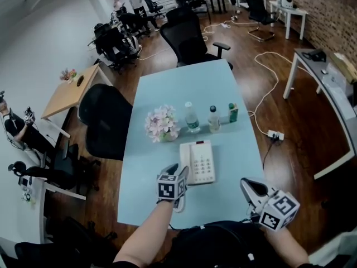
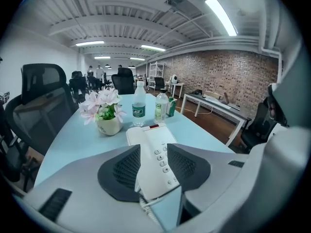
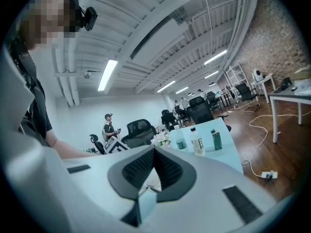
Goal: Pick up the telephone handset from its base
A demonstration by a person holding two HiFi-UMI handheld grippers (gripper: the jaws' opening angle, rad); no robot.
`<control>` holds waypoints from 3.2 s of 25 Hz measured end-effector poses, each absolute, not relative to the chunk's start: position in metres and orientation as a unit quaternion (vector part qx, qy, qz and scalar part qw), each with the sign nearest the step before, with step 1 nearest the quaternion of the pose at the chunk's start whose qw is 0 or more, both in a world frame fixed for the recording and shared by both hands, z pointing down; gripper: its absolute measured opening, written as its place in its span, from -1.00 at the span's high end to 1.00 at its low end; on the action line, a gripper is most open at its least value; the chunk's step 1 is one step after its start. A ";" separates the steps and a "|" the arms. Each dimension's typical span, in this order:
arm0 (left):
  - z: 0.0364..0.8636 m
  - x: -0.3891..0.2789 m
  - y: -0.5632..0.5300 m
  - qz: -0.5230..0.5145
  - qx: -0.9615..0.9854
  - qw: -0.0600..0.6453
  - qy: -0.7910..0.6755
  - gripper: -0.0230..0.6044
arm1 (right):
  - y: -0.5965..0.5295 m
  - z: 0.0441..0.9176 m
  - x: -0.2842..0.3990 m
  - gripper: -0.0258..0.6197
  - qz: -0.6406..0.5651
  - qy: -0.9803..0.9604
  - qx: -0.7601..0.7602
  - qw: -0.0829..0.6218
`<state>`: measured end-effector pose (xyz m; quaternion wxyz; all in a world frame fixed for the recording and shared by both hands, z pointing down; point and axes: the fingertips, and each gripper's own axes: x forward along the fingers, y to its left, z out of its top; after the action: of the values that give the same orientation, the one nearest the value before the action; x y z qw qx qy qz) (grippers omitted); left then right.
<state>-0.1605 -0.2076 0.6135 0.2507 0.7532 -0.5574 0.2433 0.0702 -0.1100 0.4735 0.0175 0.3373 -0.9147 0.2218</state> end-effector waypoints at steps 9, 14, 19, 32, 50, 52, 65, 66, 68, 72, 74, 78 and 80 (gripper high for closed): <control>0.664 -0.170 -0.249 0.274 0.706 0.307 -0.577 0.17 | -0.117 0.480 0.069 0.86 0.232 -0.910 0.343 0.031; 0.689 -0.182 -0.260 0.309 0.681 0.320 -0.582 0.09 | -0.122 0.485 0.066 0.86 0.237 -0.908 0.343 0.037; 0.702 -0.167 -0.267 0.311 0.690 0.338 -0.560 0.09 | -0.126 0.487 0.068 0.86 0.241 -0.905 0.348 0.040; 0.712 -0.170 -0.271 0.326 0.680 0.343 -0.560 0.10 | -0.134 0.498 0.076 0.86 0.246 -0.896 0.367 0.049; 0.672 -0.157 -0.264 0.295 0.715 0.325 -0.544 0.20 | -0.124 0.486 0.068 0.86 0.238 -0.903 0.355 0.042; 0.663 -0.156 -0.262 0.287 0.717 0.322 -0.547 0.20 | -0.122 0.484 0.067 0.86 0.235 -0.905 0.351 0.041; 0.587 -0.152 -0.239 0.186 0.760 0.298 -0.547 0.21 | -0.107 0.478 0.060 0.86 0.221 -0.916 0.331 0.040; 0.579 -0.151 -0.235 0.173 0.764 0.297 -0.545 0.21 | -0.106 0.478 0.059 0.86 0.221 -0.917 0.329 0.039; 0.561 -0.149 -0.223 0.145 0.775 0.295 -0.540 0.21 | -0.103 0.475 0.056 0.86 0.220 -0.920 0.321 0.037; 0.516 -0.145 -0.194 0.083 0.798 0.281 -0.526 0.21 | -0.099 0.474 0.047 0.86 0.216 -0.927 0.304 0.042; 0.498 -0.147 -0.178 0.056 0.805 0.277 -0.522 0.21 | -0.099 0.474 0.043 0.86 0.213 -0.930 0.297 0.046; 0.469 -0.157 -0.140 0.001 0.808 0.273 -0.522 0.22 | -0.097 0.474 0.034 0.86 0.210 -0.936 0.278 0.053; 0.454 -0.162 -0.120 -0.034 0.808 0.273 -0.522 0.22 | -0.095 0.475 0.029 0.86 0.210 -0.939 0.266 0.058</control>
<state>-0.1620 -0.1205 0.4544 0.2727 0.8077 -0.5216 -0.0341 0.0287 -0.0954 0.4754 0.0580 0.2657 -0.9391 0.2102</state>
